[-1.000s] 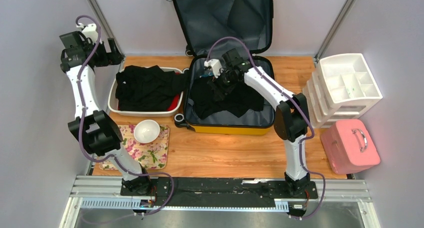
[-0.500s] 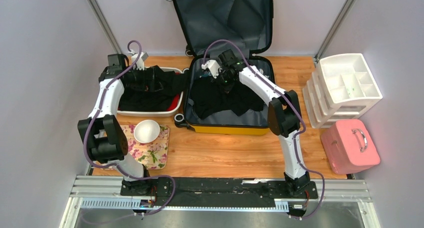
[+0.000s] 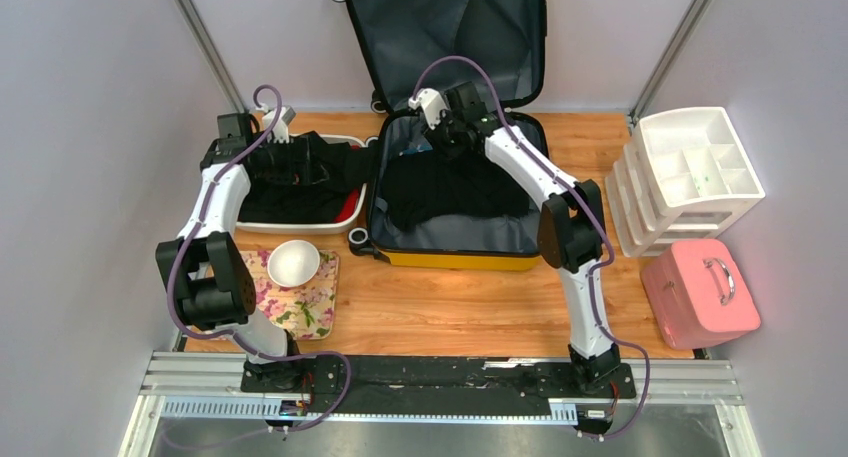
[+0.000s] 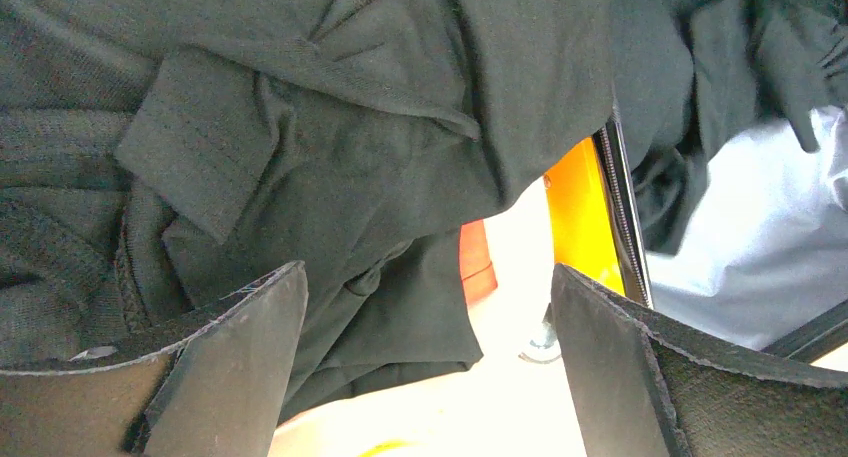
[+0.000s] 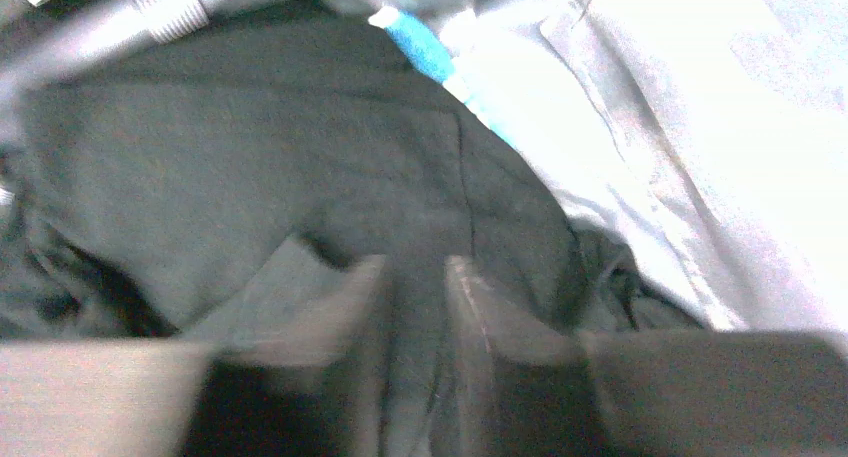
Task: Open, take out, and arrange the luggage
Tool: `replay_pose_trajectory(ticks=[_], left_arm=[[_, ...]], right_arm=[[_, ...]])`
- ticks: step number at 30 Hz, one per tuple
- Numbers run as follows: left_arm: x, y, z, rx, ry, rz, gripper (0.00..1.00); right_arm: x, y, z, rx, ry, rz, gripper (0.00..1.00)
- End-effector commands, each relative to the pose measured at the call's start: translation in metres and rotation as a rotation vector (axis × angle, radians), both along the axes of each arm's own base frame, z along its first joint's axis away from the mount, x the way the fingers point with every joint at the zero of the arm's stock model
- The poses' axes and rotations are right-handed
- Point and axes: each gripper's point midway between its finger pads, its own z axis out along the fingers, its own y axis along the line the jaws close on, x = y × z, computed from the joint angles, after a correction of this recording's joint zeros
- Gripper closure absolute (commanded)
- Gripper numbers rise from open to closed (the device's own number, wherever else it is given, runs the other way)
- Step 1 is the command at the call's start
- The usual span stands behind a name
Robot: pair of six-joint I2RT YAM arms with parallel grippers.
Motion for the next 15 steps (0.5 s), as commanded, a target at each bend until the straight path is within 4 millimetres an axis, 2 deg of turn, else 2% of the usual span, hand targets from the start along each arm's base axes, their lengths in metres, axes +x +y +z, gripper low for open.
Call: replay_pose_trajectory(ticks=[1, 2, 4, 5, 8, 9, 12, 14, 15], left_arm=[[0.003, -0.004, 0.017, -0.013, -0.054, 0.000, 0.01], [0.003, -0.004, 0.016, -0.017, -0.048, 0.009, 0.01], [0.005, -0.001, 0.017, -0.017, -0.047, 0.028, 0.01], [0.005, -0.001, 0.017, -0.023, -0.041, 0.036, 0.01], [0.006, -0.004, 0.019, -0.045, -0.042, 0.034, 0.01], [0.006, -0.007, 0.021, -0.070, -0.034, 0.038, 0.01], [0.007, -0.012, 0.025, -0.118, -0.029, 0.047, 0.01], [0.011, -0.013, 0.030, -0.148, -0.032, 0.087, 0.01], [0.011, -0.009, 0.024, -0.144, -0.020, 0.125, 0.01]], right_arm=[[0.000, 0.019, 0.030, 0.102, 0.019, 0.063, 0.46], [-0.007, 0.020, 0.038, 0.118, 0.030, 0.074, 0.38], [-0.020, 0.020, 0.049, 0.151, 0.050, 0.078, 0.30], [-0.038, 0.019, 0.058, 0.182, 0.070, 0.108, 0.29], [-0.073, 0.029, 0.065, 0.232, 0.109, 0.194, 0.27], [-0.094, 0.032, 0.056, 0.218, 0.143, 0.232, 0.28], [-0.126, 0.039, 0.026, 0.144, 0.184, 0.285, 0.28], [-0.128, 0.049, 0.021, 0.153, 0.177, 0.278, 0.29], [-0.133, 0.057, 0.019, 0.157, 0.174, 0.288, 0.29]])
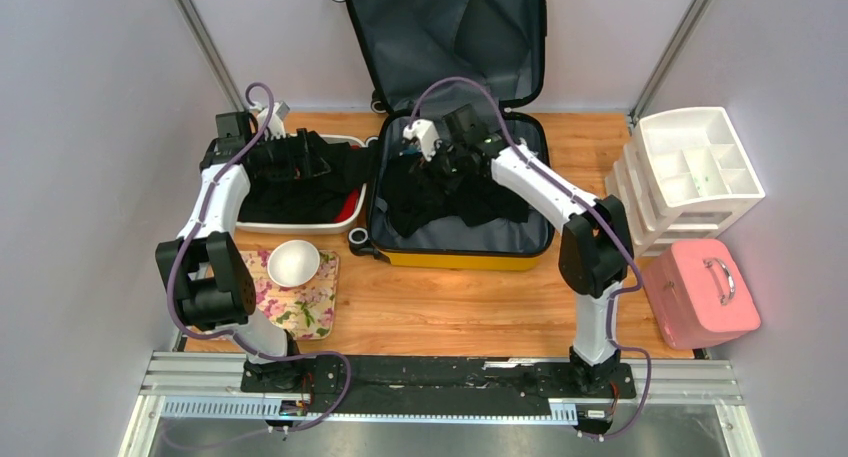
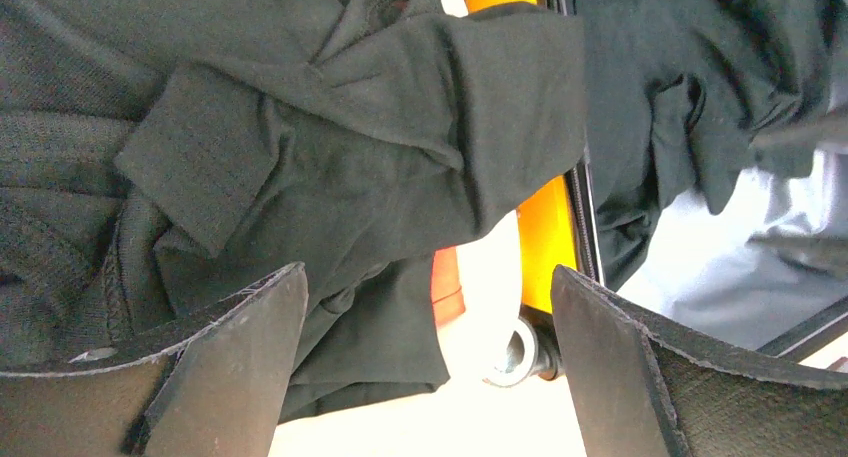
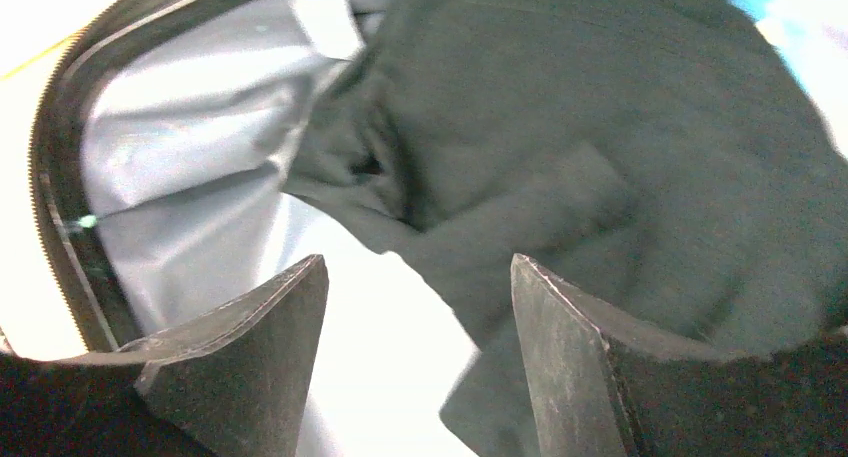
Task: Open, take out, and arrange the luggage
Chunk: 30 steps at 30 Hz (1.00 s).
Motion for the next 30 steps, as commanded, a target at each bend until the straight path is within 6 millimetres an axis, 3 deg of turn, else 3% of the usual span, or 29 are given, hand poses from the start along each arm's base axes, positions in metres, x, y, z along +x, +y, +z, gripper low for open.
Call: replay_pose_trajectory(ticks=[1, 2, 3, 9, 14, 17, 18, 21, 22, 23, 24, 26, 27, 28, 30], left_arm=[[0.007, -0.001, 0.016, -0.058, -0.043, 0.091, 0.01], [0.012, 0.002, 0.029, -0.065, -0.100, 0.123, 0.01], [0.008, 0.005, 0.018, -0.061, -0.093, 0.158, 0.01], [0.003, 0.006, 0.045, -0.057, -0.256, 0.187, 0.01], [0.005, -0.005, 0.043, -0.130, -0.124, 0.160, 0.01], [0.001, -0.015, 0.030, -0.157, -0.098, 0.155, 0.01], [-0.001, -0.024, 0.027, -0.170, -0.096, 0.141, 0.01], [-0.007, -0.051, 0.019, -0.205, -0.078, 0.097, 0.01], [-0.007, -0.058, 0.015, -0.222, -0.059, 0.092, 0.01], [-0.007, -0.065, 0.013, -0.234, -0.055, 0.083, 0.01], [-0.007, -0.073, 0.011, -0.251, -0.043, 0.074, 0.01], [-0.006, -0.089, 0.005, -0.315, -0.003, 0.075, 0.01], [-0.004, -0.093, 0.003, -0.337, 0.010, 0.081, 0.01], [-0.006, -0.111, -0.001, -0.380, 0.058, 0.074, 0.01], [0.002, -0.123, 0.005, -0.432, 0.046, 0.072, 0.01]], right_arm=[[-0.022, 0.040, 0.001, 0.056, -0.040, 0.081, 0.29], [-0.020, 0.042, -0.006, 0.040, -0.051, 0.071, 0.29], [-0.023, 0.050, -0.009, 0.036, -0.063, 0.091, 0.29], [-0.016, 0.075, -0.045, -0.026, -0.095, 0.112, 0.27], [-0.011, 0.067, -0.077, -0.125, -0.092, 0.109, 0.28], [-0.007, 0.057, -0.081, -0.167, -0.098, 0.082, 0.36], [-0.006, 0.053, -0.079, -0.171, -0.102, 0.077, 0.40], [-0.001, 0.045, -0.066, -0.167, -0.124, 0.066, 0.67], [0.001, 0.042, -0.061, -0.163, -0.128, 0.059, 0.90], [0.004, 0.041, -0.053, -0.147, -0.131, 0.054, 1.00], [0.007, 0.034, -0.046, -0.134, -0.113, 0.027, 1.00], [0.009, 0.035, -0.013, -0.035, -0.100, 0.021, 1.00], [0.016, 0.025, -0.004, 0.007, -0.070, -0.020, 1.00], [0.017, 0.023, 0.008, 0.044, -0.065, -0.030, 1.00], [0.016, 0.016, 0.028, 0.110, -0.053, -0.024, 1.00]])
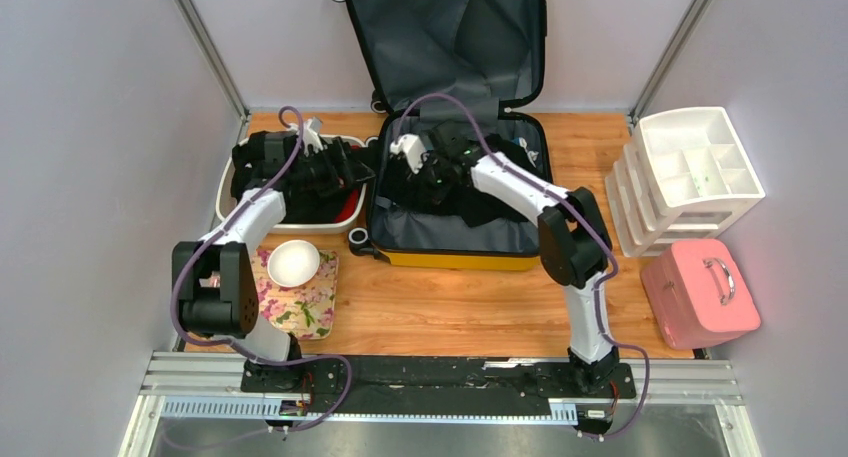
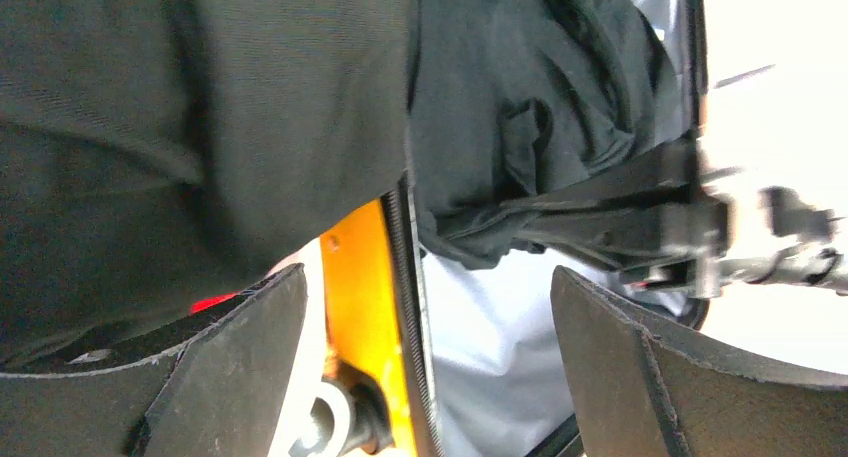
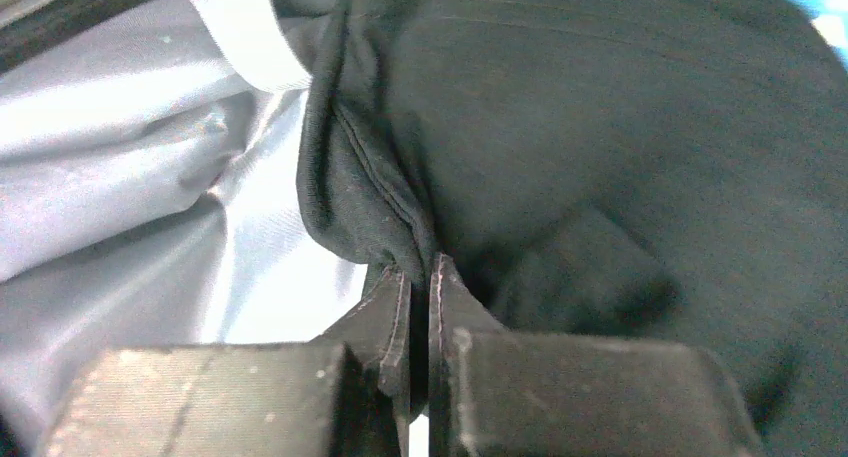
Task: Open, take out, and arrange the luggage
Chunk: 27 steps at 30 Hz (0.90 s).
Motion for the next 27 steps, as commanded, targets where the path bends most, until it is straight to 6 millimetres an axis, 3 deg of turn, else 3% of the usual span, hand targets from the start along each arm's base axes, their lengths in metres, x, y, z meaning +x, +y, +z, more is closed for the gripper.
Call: replay_pose_trajectory(ticks=[1, 3, 8, 12, 19, 24, 27], left_arm=[[0.019, -0.034, 0.014, -0.194, 0.034, 0.032, 0.01], [0.027, -0.048, 0.020, -0.223, 0.030, 0.030, 0.01], [0.046, -0.077, 0.015, -0.273, 0.119, 0.070, 0.01], [0.048, -0.103, 0.012, -0.323, 0.156, 0.055, 0.01], [0.060, -0.112, 0.022, -0.421, 0.176, 0.097, 0.01], [0.061, -0.112, 0.060, -0.411, 0.091, 0.058, 0.01], [0.060, -0.097, 0.083, -0.245, -0.028, 0.062, 0.01]], right_arm=[[0.017, -0.018, 0.100, 0.216, -0.052, -0.057, 1.00], [0.014, -0.023, 0.104, 0.227, -0.050, -0.053, 1.00], [0.013, -0.033, 0.111, 0.256, -0.023, -0.082, 1.00], [0.012, -0.035, 0.115, 0.263, -0.028, -0.082, 1.00], [0.007, -0.033, 0.122, 0.282, -0.023, -0.067, 1.00], [0.009, -0.037, 0.128, 0.283, -0.042, -0.083, 1.00], [0.015, -0.043, 0.131, 0.284, -0.045, -0.112, 1.00]])
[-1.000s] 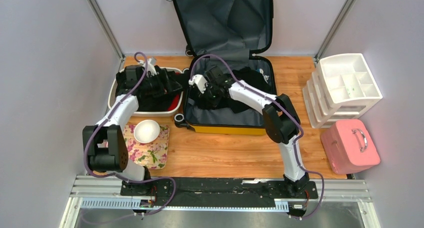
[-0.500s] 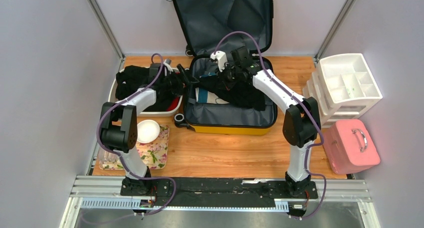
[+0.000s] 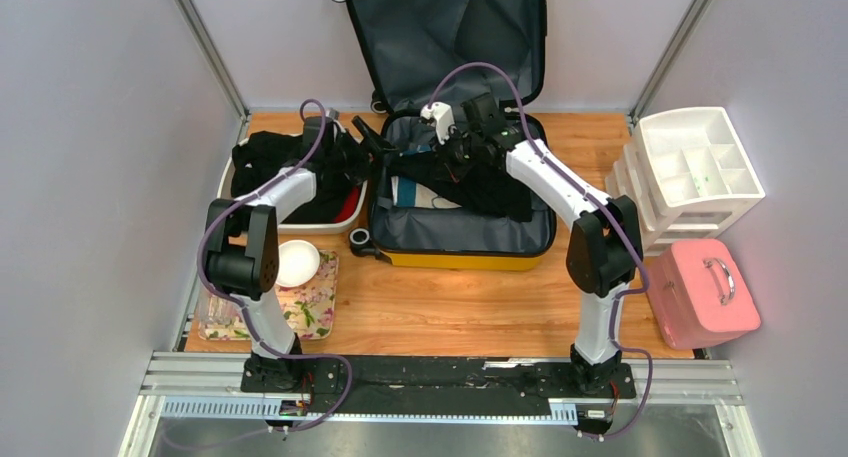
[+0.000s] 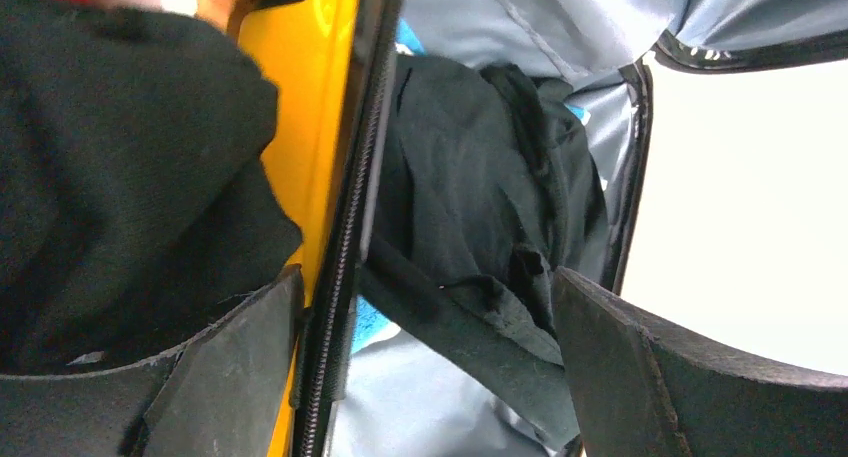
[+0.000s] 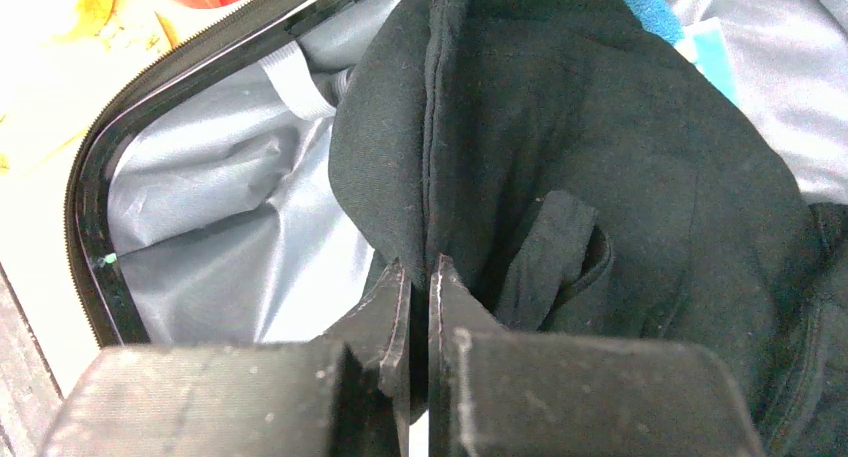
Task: Open, take out, and arrange the luggage
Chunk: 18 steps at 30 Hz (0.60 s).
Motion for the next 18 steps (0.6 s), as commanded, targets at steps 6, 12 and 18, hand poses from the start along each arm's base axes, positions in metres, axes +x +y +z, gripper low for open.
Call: replay_pose_trajectory(ticks=[6, 12, 18], left_arm=[[-0.020, 0.020, 0.081, 0.469, -0.213, -0.139, 0.01], [-0.050, -0.012, 0.081, 0.195, -0.140, -0.196, 0.01], [-0.049, -0.041, 0.073, -0.038, -0.044, -0.174, 0.01]], right_arm=[[0.009, -0.011, 0.047, 0.068, -0.073, -0.052, 1.00], [0.011, -0.008, 0.049, 0.084, -0.074, -0.058, 1.00], [0.011, -0.006, 0.053, 0.095, -0.077, -0.056, 1.00]])
